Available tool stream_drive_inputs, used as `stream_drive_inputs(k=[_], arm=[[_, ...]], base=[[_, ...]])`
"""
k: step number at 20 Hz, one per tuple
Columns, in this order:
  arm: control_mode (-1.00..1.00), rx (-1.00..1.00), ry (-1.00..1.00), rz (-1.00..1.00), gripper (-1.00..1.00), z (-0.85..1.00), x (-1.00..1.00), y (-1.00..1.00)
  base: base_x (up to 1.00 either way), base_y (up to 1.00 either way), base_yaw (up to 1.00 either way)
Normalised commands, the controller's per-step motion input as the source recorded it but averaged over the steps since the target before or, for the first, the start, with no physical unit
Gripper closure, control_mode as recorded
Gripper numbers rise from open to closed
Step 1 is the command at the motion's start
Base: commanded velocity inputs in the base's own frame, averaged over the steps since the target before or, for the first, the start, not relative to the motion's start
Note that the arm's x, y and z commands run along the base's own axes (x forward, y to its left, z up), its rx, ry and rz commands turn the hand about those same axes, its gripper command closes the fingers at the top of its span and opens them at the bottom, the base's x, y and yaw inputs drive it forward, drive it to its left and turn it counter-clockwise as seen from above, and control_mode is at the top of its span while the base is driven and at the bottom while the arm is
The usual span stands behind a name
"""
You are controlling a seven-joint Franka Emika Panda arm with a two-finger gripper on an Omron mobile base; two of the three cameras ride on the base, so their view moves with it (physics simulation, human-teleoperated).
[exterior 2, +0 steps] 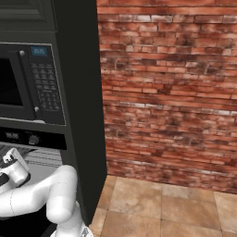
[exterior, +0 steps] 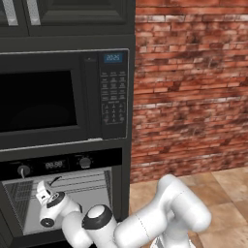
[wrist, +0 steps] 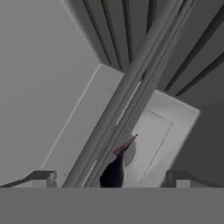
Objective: Take the fish from the oven and place it on the plate on the counter.
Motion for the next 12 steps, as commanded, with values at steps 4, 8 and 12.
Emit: stream_drive_inputs(k=[4, 8, 12], arm=[[-1.0, 0.11, -0.14, 0.0, 1.0, -0.31, 0.19, 0.05], [-1.0, 0.07, -0.09, 0.0, 1.0, -0.21, 0.12, 0.06], [-1.0, 0.04, -0.09, 0.0, 1.0, -0.2, 0.12, 0.0]], base=[[0.0, 0.0, 0.0], [0.0, 0.0, 0.0], [0.0, 0.0, 0.0]])
